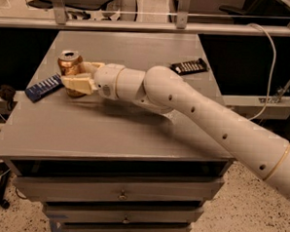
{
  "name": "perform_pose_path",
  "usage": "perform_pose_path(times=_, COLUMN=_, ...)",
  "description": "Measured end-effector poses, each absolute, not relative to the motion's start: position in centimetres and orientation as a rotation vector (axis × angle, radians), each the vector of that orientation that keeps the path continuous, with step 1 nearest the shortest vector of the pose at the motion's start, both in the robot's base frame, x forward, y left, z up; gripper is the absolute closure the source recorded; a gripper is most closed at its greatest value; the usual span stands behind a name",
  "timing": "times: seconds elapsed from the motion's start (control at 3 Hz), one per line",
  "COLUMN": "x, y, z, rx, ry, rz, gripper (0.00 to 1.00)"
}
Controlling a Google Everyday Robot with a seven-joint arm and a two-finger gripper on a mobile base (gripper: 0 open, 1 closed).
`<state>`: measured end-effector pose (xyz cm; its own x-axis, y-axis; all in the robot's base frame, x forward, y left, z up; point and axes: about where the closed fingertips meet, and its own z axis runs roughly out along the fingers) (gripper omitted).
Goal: Move orange can near rxbar blueberry
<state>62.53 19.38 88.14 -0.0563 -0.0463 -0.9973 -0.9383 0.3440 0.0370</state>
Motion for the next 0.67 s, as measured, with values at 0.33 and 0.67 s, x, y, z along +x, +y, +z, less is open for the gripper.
perform_pose_path(times=0.33, x=61.7, y=15.9, z=87.7, rx=-0.958, ry=1.467, rz=0.906, gripper=0.00)
perform_pose_path(times=0.67, x=60.6, y=10.1, z=87.6, rx=-0.936, ry=1.524, rz=0.806, gripper=0.00)
